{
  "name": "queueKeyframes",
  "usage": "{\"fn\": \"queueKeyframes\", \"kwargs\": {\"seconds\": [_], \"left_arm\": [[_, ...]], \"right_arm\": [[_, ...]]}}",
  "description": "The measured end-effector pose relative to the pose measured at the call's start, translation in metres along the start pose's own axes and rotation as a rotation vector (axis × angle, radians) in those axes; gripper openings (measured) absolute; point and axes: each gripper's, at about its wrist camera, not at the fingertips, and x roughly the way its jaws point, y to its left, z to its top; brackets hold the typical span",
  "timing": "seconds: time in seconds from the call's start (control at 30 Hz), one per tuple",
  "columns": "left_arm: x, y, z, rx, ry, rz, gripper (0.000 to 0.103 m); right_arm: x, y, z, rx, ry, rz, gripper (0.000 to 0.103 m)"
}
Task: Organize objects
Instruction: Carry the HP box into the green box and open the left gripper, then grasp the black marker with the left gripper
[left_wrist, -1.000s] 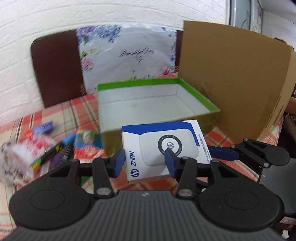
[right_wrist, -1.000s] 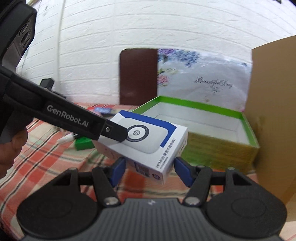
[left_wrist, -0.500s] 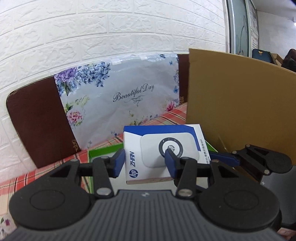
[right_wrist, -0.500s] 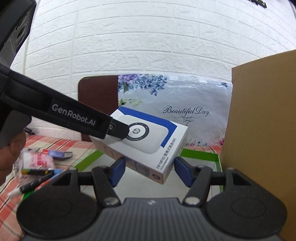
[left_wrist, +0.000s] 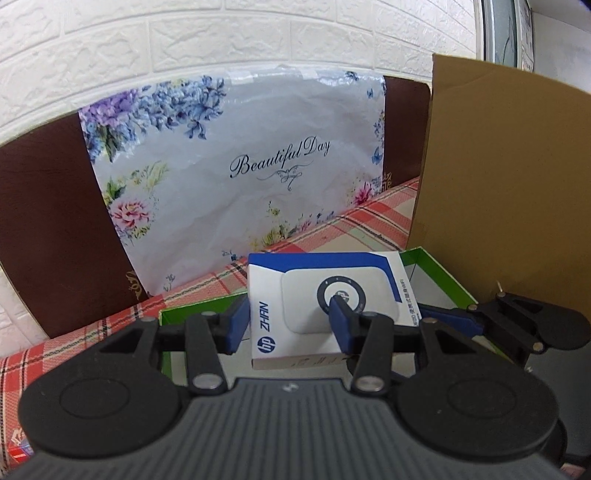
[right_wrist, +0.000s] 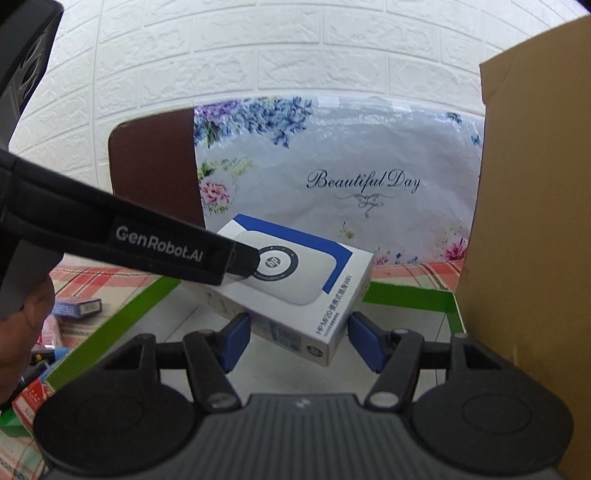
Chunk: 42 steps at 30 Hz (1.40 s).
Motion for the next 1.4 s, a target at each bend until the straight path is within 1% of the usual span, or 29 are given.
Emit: {"fn": "queueKeyframes", "kwargs": {"seconds": [0.07, 0.13, 0.17, 0.2, 0.23, 0.37, 0.53, 0.73, 0.93, 1.07, 1.17, 1.23, 1.33, 1.4], "left_arm": [[0.007, 0.001, -0.001, -0.004, 0.013, -0.005, 0.050], [0.014, 0.000, -0.002, -0.005, 0.034, -0.013, 0.050], [0.017, -0.001, -0.004, -0.004, 0.042, -0.002, 0.050], [0.020, -0.003, -0.005, 0.002, 0.052, 0.016, 0.053], [0.021, -0.004, -0.007, 0.007, 0.058, 0.023, 0.054], [0.021, -0.005, -0.012, 0.003, 0.078, 0.037, 0.055], [0.007, -0.004, -0.015, -0.015, 0.086, 0.067, 0.056], [-0.027, -0.011, -0.021, -0.011, 0.079, 0.114, 0.057], [-0.065, -0.012, -0.039, -0.029, 0.073, 0.130, 0.057], [-0.095, 0.001, -0.061, -0.074, 0.062, 0.141, 0.057], [-0.115, 0.020, -0.085, -0.112, 0.076, 0.164, 0.057], [-0.128, 0.038, -0.102, -0.136, 0.096, 0.184, 0.057], [-0.146, 0.067, -0.127, -0.181, 0.120, 0.226, 0.057], [-0.155, 0.090, -0.142, -0.233, 0.143, 0.244, 0.056]], "right_arm": [[0.006, -0.001, 0.000, 0.001, 0.021, -0.005, 0.061], [0.013, 0.000, 0.000, 0.000, 0.051, -0.018, 0.065], [0.016, 0.000, 0.001, 0.006, 0.057, -0.029, 0.070], [0.017, 0.000, 0.002, 0.017, 0.054, -0.044, 0.079], [0.016, 0.000, 0.002, 0.024, 0.038, -0.047, 0.083], [0.010, 0.003, -0.002, 0.026, 0.020, -0.049, 0.083], [-0.004, 0.006, -0.011, 0.057, 0.004, -0.036, 0.082], [-0.037, 0.019, -0.016, 0.064, -0.038, -0.017, 0.082], [-0.075, 0.039, -0.023, 0.069, -0.063, 0.016, 0.081], [-0.095, 0.057, -0.029, 0.062, -0.067, 0.072, 0.078], [-0.103, 0.080, -0.036, 0.031, -0.052, 0.144, 0.074], [-0.104, 0.101, -0.039, -0.010, -0.032, 0.196, 0.066], [-0.102, 0.136, -0.042, -0.086, 0.003, 0.272, 0.059], [-0.099, 0.154, -0.044, -0.124, 0.025, 0.317, 0.059]]}}
